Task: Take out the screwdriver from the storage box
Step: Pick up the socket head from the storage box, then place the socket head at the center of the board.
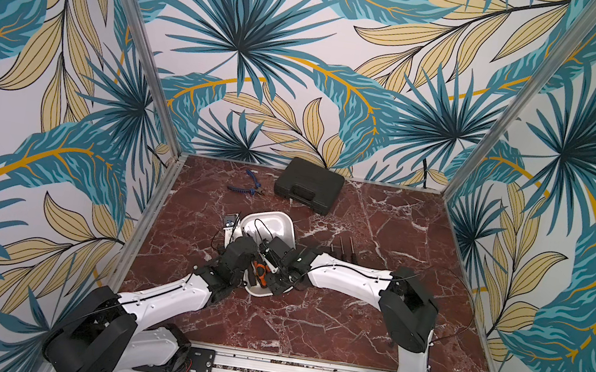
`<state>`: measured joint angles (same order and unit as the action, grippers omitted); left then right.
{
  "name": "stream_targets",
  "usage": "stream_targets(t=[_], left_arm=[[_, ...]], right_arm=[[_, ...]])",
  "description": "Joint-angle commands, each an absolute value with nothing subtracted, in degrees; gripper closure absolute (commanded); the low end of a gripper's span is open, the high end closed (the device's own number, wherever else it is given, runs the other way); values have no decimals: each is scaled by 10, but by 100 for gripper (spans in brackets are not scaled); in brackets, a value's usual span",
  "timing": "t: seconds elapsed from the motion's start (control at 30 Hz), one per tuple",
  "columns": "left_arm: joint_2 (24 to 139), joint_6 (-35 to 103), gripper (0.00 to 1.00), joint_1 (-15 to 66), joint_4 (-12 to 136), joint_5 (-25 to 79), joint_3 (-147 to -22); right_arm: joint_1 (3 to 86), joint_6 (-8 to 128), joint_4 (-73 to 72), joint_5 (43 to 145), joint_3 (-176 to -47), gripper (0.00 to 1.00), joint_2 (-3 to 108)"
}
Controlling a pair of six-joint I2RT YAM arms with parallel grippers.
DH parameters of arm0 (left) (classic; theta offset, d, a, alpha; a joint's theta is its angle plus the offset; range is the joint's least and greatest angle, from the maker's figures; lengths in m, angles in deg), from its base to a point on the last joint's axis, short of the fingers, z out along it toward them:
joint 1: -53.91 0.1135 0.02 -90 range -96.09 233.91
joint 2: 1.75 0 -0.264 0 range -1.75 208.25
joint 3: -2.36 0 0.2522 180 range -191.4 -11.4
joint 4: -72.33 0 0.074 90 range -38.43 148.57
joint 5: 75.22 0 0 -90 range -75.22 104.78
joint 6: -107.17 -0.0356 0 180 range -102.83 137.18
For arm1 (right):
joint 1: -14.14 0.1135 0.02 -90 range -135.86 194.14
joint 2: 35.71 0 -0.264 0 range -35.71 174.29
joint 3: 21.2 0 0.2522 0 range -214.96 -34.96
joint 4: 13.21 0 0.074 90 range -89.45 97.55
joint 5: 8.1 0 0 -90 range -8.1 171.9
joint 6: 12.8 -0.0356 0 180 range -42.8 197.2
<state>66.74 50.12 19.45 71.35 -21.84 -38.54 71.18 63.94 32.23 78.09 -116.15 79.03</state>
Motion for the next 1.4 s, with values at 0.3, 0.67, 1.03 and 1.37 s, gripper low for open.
stream_targets(t=[0.3, 0.67, 1.03, 1.37], left_arm=[[658, 508, 100, 194, 747, -219, -397], [657, 509, 100, 194, 747, -218, -395], [655, 509, 100, 194, 749, -217, -393], [653, 510, 100, 194, 750, -215, -391]], right_arm=[[708, 638, 352, 742, -1144, 89, 734], [684, 653, 399, 763, -1135, 90, 633], [503, 628, 400, 783, -1028, 89, 500], [304, 661, 403, 836, -988, 89, 572]])
